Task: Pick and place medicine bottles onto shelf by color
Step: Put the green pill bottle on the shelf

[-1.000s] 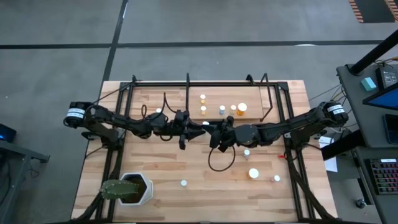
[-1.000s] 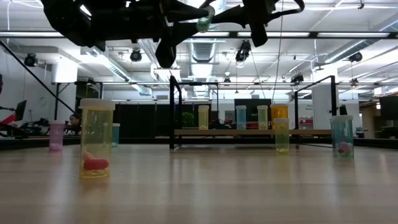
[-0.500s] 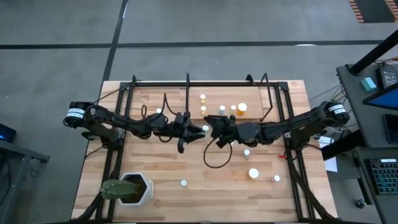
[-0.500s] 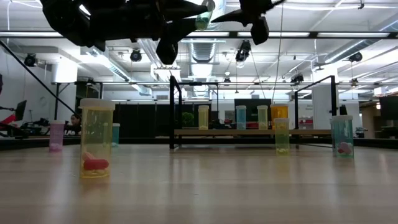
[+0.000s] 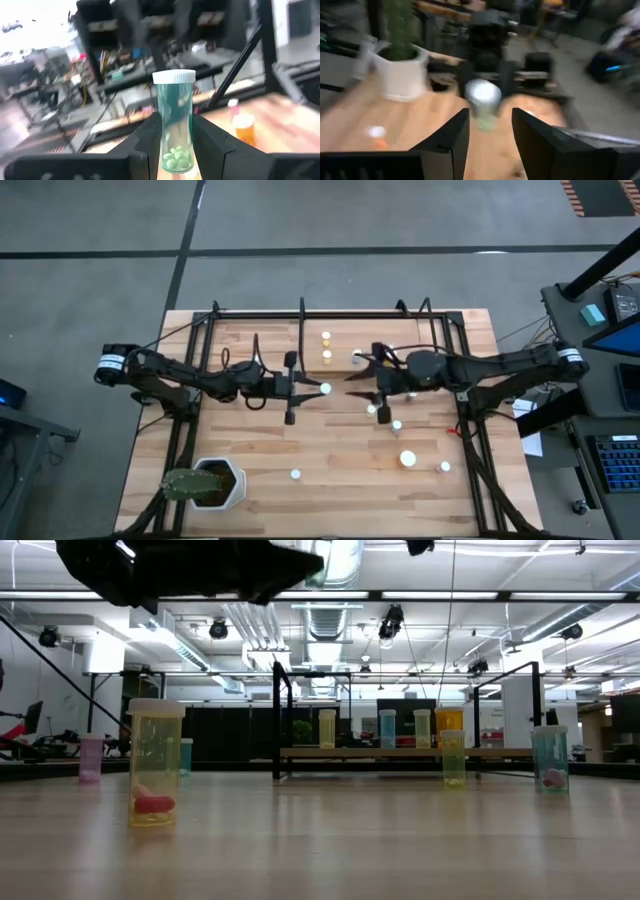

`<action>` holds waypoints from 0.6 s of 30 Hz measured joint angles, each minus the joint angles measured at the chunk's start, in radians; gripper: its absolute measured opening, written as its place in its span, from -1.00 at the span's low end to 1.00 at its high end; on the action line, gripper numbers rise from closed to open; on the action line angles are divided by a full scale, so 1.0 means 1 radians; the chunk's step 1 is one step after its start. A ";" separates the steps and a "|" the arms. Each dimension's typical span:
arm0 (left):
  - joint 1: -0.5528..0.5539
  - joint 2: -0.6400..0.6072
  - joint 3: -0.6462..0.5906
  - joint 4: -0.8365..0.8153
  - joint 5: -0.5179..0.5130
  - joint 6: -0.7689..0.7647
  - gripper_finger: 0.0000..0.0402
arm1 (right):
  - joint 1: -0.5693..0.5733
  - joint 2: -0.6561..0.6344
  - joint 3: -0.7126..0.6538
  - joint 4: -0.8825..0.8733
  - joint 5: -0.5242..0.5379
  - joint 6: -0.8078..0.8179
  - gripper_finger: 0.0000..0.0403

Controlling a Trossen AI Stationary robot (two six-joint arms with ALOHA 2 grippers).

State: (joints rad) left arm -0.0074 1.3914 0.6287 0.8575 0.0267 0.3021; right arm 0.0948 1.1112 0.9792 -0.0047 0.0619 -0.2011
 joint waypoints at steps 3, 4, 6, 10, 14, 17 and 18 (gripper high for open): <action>0.001 0.002 -0.001 -0.018 -0.014 0.010 -0.62 | 0.034 0.041 -0.003 0.053 0.061 0.005 -0.31; 0.001 0.002 -0.001 -0.021 -0.016 0.017 -0.61 | 0.043 0.058 -0.001 0.060 0.095 -0.001 -0.30; 0.001 0.002 -0.001 -0.031 -0.029 0.019 -0.61 | 0.053 0.092 0.021 0.062 0.141 0.003 -0.26; 0.001 0.002 -0.001 -0.031 -0.040 0.019 -0.61 | 0.050 0.154 0.113 -0.006 0.151 0.026 -0.15; 0.001 0.002 -0.001 -0.031 -0.041 0.019 -0.61 | 0.051 0.226 0.218 -0.117 0.188 0.010 0.01; 0.001 0.002 -0.001 -0.030 -0.041 0.019 -0.61 | 0.051 0.263 0.276 -0.175 0.201 -0.006 0.09; 0.001 0.002 -0.001 -0.030 -0.041 0.019 -0.61 | 0.051 0.271 0.291 -0.184 0.201 -0.006 0.10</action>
State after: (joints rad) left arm -0.0067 1.3933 0.6281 0.8276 -0.0147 0.3214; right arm 0.1459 1.3820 1.2700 -0.1890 0.2634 -0.2070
